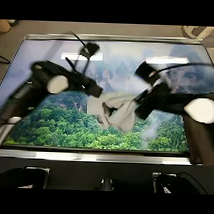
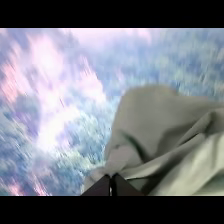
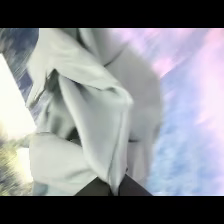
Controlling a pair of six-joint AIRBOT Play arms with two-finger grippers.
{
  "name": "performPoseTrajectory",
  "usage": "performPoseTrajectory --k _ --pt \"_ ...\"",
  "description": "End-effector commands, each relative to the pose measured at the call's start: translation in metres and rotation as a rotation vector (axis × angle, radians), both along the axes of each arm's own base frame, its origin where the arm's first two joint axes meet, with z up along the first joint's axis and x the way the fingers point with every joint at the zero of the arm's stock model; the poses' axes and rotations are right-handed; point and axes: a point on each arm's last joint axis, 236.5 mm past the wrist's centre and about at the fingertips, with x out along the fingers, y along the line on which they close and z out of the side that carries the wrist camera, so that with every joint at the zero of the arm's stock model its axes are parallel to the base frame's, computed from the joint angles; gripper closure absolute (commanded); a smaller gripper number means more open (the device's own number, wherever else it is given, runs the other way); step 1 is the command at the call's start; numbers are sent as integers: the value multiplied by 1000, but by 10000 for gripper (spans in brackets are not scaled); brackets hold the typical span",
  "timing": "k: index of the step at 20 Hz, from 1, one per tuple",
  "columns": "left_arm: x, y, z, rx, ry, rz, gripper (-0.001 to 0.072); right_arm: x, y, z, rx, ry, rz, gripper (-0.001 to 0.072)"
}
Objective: Fold the shirts.
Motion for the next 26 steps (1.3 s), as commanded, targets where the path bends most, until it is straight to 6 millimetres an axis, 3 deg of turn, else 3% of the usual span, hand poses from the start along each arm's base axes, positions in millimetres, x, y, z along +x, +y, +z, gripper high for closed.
performPoseTrajectory --k 1,3,5,8,10,11,13,14,16,18,21,23,25,26 --pt "-6 35 173 -176 -387 15 686 -33 -54 184 31 -482 -104 695" --pt "-34 61 241 -273 -507 29 685 -63 -65 228 90 -574 -119 695" --pt "-63 87 277 -323 -577 40 685 -84 -76 244 96 -615 -132 694" --pt "-99 113 317 -411 -668 38 686 -97 -84 254 170 -617 -178 694" --pt "-115 104 332 -483 -689 -11 686 -97 -72 259 252 -593 -161 694" --pt "-115 99 331 -483 -683 -25 686 -93 -65 260 274 -583 -148 694" --pt "-102 94 317 -437 -670 -13 685 -74 -62 243 230 -532 -158 694" --pt "-89 93 307 -390 -668 8 685 -60 -62 225 179 -483 -171 694" --pt "-56 90 277 -310 -624 54 685 -28 -62 175 54 -335 -191 694" --pt "-16 84 223 -241 -505 115 685 0 -58 109 -74 -126 -189 693" --pt "47 81 104 -68 -290 182 684 57 -38 28 -165 67 -176 693" --pt "76 80 15 3 -118 233 684 103 -21 -24 -166 132 -198 693" --pt "84 72 -67 44 75 247 683 127 2 -75 -107 246 -224 692" --pt "80 65 -104 53 184 245 682 125 20 -102 -61 342 -206 692"
